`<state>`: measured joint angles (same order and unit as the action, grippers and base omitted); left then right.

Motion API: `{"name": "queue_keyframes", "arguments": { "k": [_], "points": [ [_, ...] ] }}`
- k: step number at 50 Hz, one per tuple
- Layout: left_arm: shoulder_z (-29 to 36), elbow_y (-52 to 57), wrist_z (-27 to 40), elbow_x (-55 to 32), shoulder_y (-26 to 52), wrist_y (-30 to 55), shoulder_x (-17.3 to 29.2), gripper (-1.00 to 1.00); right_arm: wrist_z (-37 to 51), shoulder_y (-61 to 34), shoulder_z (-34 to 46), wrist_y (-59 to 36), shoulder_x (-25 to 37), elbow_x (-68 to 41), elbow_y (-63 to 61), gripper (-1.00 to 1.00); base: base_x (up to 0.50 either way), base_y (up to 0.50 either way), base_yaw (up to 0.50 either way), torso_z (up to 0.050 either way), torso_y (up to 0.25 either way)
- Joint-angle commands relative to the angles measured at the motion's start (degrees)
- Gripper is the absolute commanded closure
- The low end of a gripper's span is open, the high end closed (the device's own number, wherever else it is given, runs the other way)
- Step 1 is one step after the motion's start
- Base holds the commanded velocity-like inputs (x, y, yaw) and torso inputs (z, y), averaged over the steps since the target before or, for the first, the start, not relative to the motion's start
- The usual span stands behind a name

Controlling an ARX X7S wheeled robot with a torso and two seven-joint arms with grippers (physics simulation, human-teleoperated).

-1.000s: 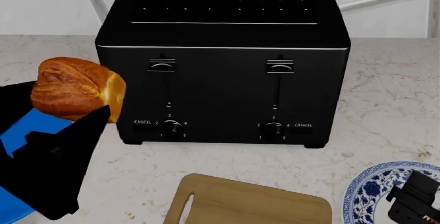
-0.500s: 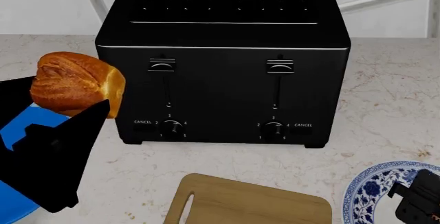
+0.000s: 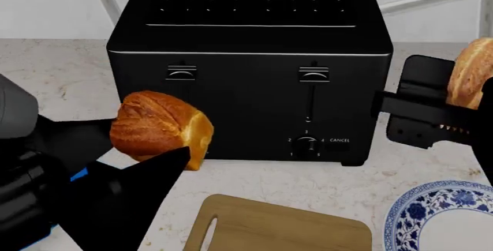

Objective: Place all breads on the cutting board.

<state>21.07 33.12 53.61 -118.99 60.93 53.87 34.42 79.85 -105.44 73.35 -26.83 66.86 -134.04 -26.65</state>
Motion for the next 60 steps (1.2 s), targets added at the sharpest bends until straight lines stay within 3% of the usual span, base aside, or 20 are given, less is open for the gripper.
{"name": "queue_keyframes", "arguments": {
  "k": [1, 12, 15, 34, 37, 48, 49, 50, 52, 54, 56, 57, 60],
  "points": [
    [0.4, -0.9, -1.8, -0.9, -2.6, -2.3, -2.4, 1.00, 1.5, -7.4, -3.7, -5.8, -4.7, -5.2, -2.5, 1.00, 0.00, 0.00, 0.00, 0.000, 0.000],
    [0.8, -2.7, -4.0, 2.2, -5.5, -1.8, -2.3, 1.00, 0.0, -8.2, -4.5, -6.1, -5.2, -8.3, -3.2, 1.00, 0.00, 0.00, 0.00, 0.000, 0.001],
    [3.1, -6.7, -1.1, -0.6, 0.4, -1.1, -2.6, 1.00, 0.9, -9.8, -4.8, -7.3, -5.4, -8.7, -2.5, 1.00, 0.00, 0.00, 0.00, 0.003, 0.000],
    [10.0, -8.2, -5.0, 7.5, -8.5, 2.0, -5.5, 1.00, 3.3, -14.0, -4.9, -9.9, -5.9, -10.1, -0.8, 1.00, 0.00, 0.00, 0.00, 0.000, 0.001],
    [10.7, -9.0, -2.9, 4.3, -6.2, 1.9, -5.9, 1.00, 3.0, -13.6, -4.7, -9.8, -5.6, -9.8, -1.1, 1.00, 0.00, 0.00, 0.00, 0.000, 0.003],
    [13.6, -10.8, -2.4, 5.6, -6.6, 3.1, -6.6, 1.00, 2.2, -12.2, -4.1, -9.2, -5.3, -8.9, -1.5, 1.00, 0.00, 0.00, 0.00, 0.001, 0.000],
    [13.6, -9.2, -6.3, 12.0, -11.1, 2.8, -6.4, 1.00, 2.2, -12.2, -4.1, -9.2, -5.3, -8.9, -1.5, 1.00, 0.00, 0.00, 0.00, 0.000, 0.010],
    [14.2, -10.4, -3.3, 7.2, -7.2, 3.1, -6.8, 1.00, 2.2, -12.2, -4.1, -9.2, -5.3, -8.9, -1.5, 1.00, 0.00, 0.00, 0.00, 0.000, 0.000],
    [14.8, -10.4, -2.5, 6.8, -6.5, 3.2, -7.3, 1.00, 2.2, -12.3, -4.0, -9.3, -5.4, -9.0, -1.5, 1.00, 0.00, 0.00, 0.00, 0.000, 0.000],
    [15.1, -9.2, -8.0, 14.8, -12.0, 2.9, -7.1, 1.00, 2.2, -12.3, -4.0, -9.4, -5.3, -9.0, -1.5, 1.00, 0.00, 0.00, 0.00, 0.000, 0.000],
    [15.3, -10.9, -4.2, 8.9, -7.5, 3.1, -7.4, 1.00, 2.1, -12.2, -3.9, -9.4, -5.2, -9.0, -1.5, 1.00, 0.00, 0.00, 0.00, 0.000, 0.000],
    [15.5, -9.9, -6.8, 13.0, -10.4, 3.0, -7.3, 1.00, 2.0, -12.1, -3.9, -9.4, -5.1, -8.9, -1.5, 1.00, 0.00, 0.00, 0.00, 0.000, 0.000],
    [16.0, -11.0, -4.2, 9.0, -7.0, 3.1, -7.7, 1.00, 2.0, -12.1, -3.8, -9.4, -5.3, -8.8, -1.6, 1.00, 0.00, 0.00, 0.00, 0.000, 0.000]
  ]
}}
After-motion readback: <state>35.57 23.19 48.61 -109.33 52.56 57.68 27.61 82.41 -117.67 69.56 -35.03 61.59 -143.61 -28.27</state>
